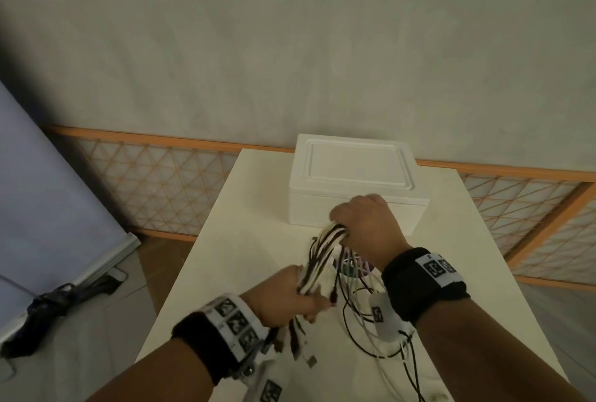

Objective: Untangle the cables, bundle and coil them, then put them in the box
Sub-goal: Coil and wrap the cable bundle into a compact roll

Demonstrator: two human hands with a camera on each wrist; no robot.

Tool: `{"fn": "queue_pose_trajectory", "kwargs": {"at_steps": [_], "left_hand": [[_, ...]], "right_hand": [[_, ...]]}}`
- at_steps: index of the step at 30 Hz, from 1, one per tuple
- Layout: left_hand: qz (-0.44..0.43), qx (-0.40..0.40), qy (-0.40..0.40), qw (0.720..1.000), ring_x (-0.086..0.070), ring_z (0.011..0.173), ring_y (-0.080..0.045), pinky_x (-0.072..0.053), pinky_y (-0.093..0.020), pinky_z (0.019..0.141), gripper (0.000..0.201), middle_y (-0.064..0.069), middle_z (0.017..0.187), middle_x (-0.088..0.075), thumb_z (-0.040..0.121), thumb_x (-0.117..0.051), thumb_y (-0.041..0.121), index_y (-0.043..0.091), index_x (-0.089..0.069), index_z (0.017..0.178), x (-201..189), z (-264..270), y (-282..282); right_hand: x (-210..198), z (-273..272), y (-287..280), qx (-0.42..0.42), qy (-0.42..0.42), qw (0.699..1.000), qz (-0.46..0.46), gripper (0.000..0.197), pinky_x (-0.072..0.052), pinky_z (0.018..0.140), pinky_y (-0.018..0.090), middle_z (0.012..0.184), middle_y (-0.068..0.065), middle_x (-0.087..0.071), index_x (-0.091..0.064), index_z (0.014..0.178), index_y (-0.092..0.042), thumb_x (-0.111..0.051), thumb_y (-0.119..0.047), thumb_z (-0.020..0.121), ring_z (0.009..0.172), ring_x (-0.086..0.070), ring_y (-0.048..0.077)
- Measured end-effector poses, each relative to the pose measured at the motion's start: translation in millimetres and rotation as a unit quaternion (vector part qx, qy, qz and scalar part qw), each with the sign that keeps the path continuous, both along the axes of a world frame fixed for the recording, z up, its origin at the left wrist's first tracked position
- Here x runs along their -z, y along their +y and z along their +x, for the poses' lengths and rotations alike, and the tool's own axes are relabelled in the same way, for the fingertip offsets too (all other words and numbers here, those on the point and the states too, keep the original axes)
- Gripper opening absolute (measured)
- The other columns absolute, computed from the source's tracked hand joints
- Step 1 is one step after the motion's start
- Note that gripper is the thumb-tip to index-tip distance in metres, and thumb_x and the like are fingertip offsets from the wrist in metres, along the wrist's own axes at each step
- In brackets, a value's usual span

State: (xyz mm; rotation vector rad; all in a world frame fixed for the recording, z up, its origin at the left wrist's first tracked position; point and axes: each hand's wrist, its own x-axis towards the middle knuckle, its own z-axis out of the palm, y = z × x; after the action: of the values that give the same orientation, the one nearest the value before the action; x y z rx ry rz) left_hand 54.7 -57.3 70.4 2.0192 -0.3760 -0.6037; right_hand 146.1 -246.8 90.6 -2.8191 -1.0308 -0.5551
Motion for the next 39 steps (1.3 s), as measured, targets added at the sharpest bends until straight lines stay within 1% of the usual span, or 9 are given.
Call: {"fn": "queue_pose_trajectory", "kwargs": {"at_steps": [7, 17, 21, 23, 26, 28, 31, 35, 39], "left_hand": [[0.233, -0.117, -0.057, 0.964, -0.069, 0.070, -0.022, -0.056, -0.038, 0.075, 0.025, -0.003, 0.071, -0.068, 0.082, -0.067, 0.033, 0.011, -0.061, 0.093, 20, 40, 49], [0.443, -0.077, -0.137, 0.883, -0.057, 0.079, -0.024, -0.044, -0.031, 0.067, 0.032, -0.002, 0.085, -0.055, 0.085, -0.058, 0.045, 0.021, -0.038, 0.082, 19, 57, 60], [0.432, -0.069, -0.129, 0.890, -0.063, 0.092, -0.024, -0.046, -0.030, 0.072, 0.036, -0.001, 0.098, -0.063, 0.086, -0.056, 0.055, 0.021, -0.046, 0.094, 29, 58, 35], [0.437, -0.063, -0.154, 0.884, -0.062, 0.094, -0.024, -0.043, -0.030, 0.070, 0.036, -0.001, 0.101, -0.063, 0.086, -0.054, 0.055, 0.022, -0.043, 0.091, 29, 60, 24], [0.413, -0.044, -0.215, 0.884, -0.063, 0.090, -0.023, -0.042, -0.029, 0.068, 0.029, 0.001, 0.096, -0.061, 0.087, -0.053, 0.050, 0.024, -0.040, 0.088, 23, 57, 2], [0.395, -0.034, -0.244, 0.885, -0.061, 0.078, -0.022, -0.042, -0.028, 0.064, 0.023, 0.003, 0.085, -0.055, 0.086, -0.052, 0.043, 0.024, -0.039, 0.086, 20, 57, -7], [0.423, -0.016, -0.251, 0.871, -0.054, 0.067, -0.022, -0.045, -0.030, 0.060, 0.015, 0.005, 0.077, -0.049, 0.082, -0.052, 0.031, 0.022, -0.040, 0.083, 18, 61, 2], [0.379, -0.040, -0.169, 0.909, -0.062, 0.074, -0.024, -0.051, -0.034, 0.067, 0.019, 0.005, 0.072, -0.051, 0.083, -0.057, 0.035, 0.020, -0.044, 0.081, 31, 56, 31], [0.124, -0.002, 0.008, 0.992, -0.063, 0.060, -0.024, -0.054, -0.035, 0.070, 0.025, -0.001, 0.059, -0.062, 0.081, -0.064, 0.032, 0.015, -0.060, 0.063, 29, 50, 30]], "right_hand": [[72, -20, -43, 0.166, 0.182, 0.969, -0.032, 0.032, -0.045, 0.070, 0.031, 0.085, -0.004, -0.068, -0.053, 0.106, -0.030, -0.058, -0.046, 0.078, 0.079, -0.065, 0.022], [87, -24, -114, 0.303, 0.174, 0.919, -0.182, 0.036, -0.041, 0.081, 0.033, 0.103, -0.006, -0.060, -0.052, 0.117, -0.028, -0.047, -0.016, 0.084, 0.099, -0.057, 0.019], [57, -8, -94, 0.230, 0.307, 0.917, -0.112, 0.128, -0.019, 0.111, 0.050, 0.148, 0.000, -0.028, -0.006, 0.150, -0.025, -0.077, -0.068, 0.052, 0.136, -0.028, 0.024], [39, -15, -61, 0.134, 0.304, 0.942, 0.056, 0.139, -0.009, 0.117, 0.047, 0.152, 0.003, -0.020, -0.001, 0.151, -0.025, -0.076, -0.072, 0.045, 0.140, -0.015, 0.020], [38, -29, 2, 0.038, 0.279, 0.950, 0.138, 0.124, 0.001, 0.118, 0.040, 0.146, 0.002, -0.033, -0.017, 0.150, -0.022, -0.077, -0.066, 0.050, 0.138, -0.022, 0.016], [58, -32, 28, 0.045, 0.308, 0.945, 0.101, 0.087, -0.019, 0.117, 0.043, 0.133, 0.001, -0.051, -0.037, 0.140, -0.019, -0.074, -0.049, 0.068, 0.127, -0.041, 0.019], [78, -27, 19, 0.104, 0.330, 0.933, 0.101, 0.023, -0.049, 0.086, 0.035, 0.098, 0.000, -0.064, -0.058, 0.107, -0.019, -0.060, -0.027, 0.085, 0.094, -0.060, 0.020], [72, -23, -8, 0.114, 0.272, 0.954, 0.047, 0.026, -0.050, 0.073, 0.035, 0.092, -0.002, -0.063, -0.058, 0.099, -0.020, -0.051, -0.044, 0.090, 0.086, -0.061, 0.020], [32, -8, -7, 0.029, 0.105, 0.993, 0.052, 0.018, -0.052, 0.057, 0.040, 0.083, 0.006, -0.065, -0.061, 0.094, -0.013, -0.058, -0.024, 0.081, 0.071, -0.062, 0.029]]}}
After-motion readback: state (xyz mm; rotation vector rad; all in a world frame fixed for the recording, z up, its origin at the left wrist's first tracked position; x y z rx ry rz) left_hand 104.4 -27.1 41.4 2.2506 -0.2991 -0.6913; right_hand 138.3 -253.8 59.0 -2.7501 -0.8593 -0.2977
